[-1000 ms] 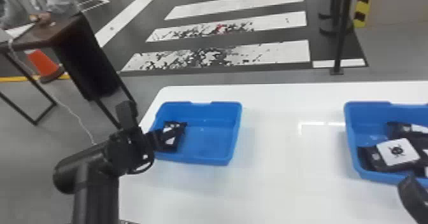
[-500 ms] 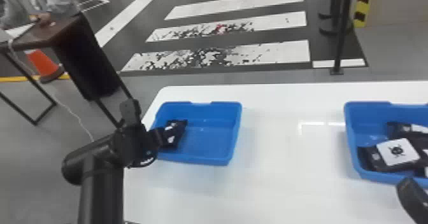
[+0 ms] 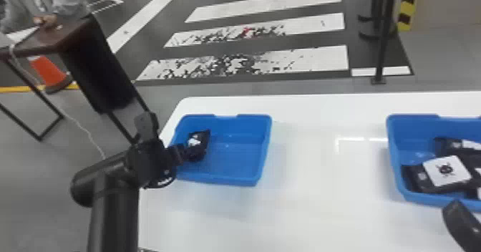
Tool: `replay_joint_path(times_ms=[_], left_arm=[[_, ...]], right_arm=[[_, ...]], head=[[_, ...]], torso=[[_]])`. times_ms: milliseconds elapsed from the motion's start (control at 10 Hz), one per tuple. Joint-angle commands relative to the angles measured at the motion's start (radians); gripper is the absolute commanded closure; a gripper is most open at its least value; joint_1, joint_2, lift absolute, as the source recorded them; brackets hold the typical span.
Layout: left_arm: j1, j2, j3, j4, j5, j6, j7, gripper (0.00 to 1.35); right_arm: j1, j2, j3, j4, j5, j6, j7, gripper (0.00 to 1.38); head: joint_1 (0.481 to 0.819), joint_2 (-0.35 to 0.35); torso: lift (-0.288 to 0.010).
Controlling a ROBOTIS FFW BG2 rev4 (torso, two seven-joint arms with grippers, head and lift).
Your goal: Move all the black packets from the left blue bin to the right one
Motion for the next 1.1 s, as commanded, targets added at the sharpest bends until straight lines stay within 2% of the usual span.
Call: replay_joint_path(times_ms=[0,200,500,700,1000], left_arm=[[0.01,0.001,-0.007,0.001,-0.014,-0.011,0.001,1.21],[0.024,0.006,-0.029,0.001,-0.028,-0.043,-0.008,1.21],[0.066,0.003,-0.035,-0.016,-0.01,-0.129,-0.088,1.21],[0.118,-0.013,-0.045,-0.107,0.014,-0.156,-0.115,1.21],[0.218,-0.022,-0.083,-0.267,0.065,-0.178,-0.164,1.21]], right_arm=[[0.0,0.0,0.0,0.001,-0.004,0.0,0.0,0.13],[0.0,0.0,0.0,0.001,-0.014,0.01,0.005,0.13],[0.005,0.0,0.0,-0.004,-0.016,0.015,0.008,0.13],[0.002,0.0,0.0,-0.004,-0.02,0.018,0.011,0.13],[-0.002,0.0,0.0,-0.007,-0.022,0.025,0.014,0.13]], head=[[0.695,0.35],[0.695,0.35],[0.695,0.35],[0.695,0.35],[0.695,0.323]], torso=[[-0.14],[-0.14],[-0.14],[-0.14],[-0.14]])
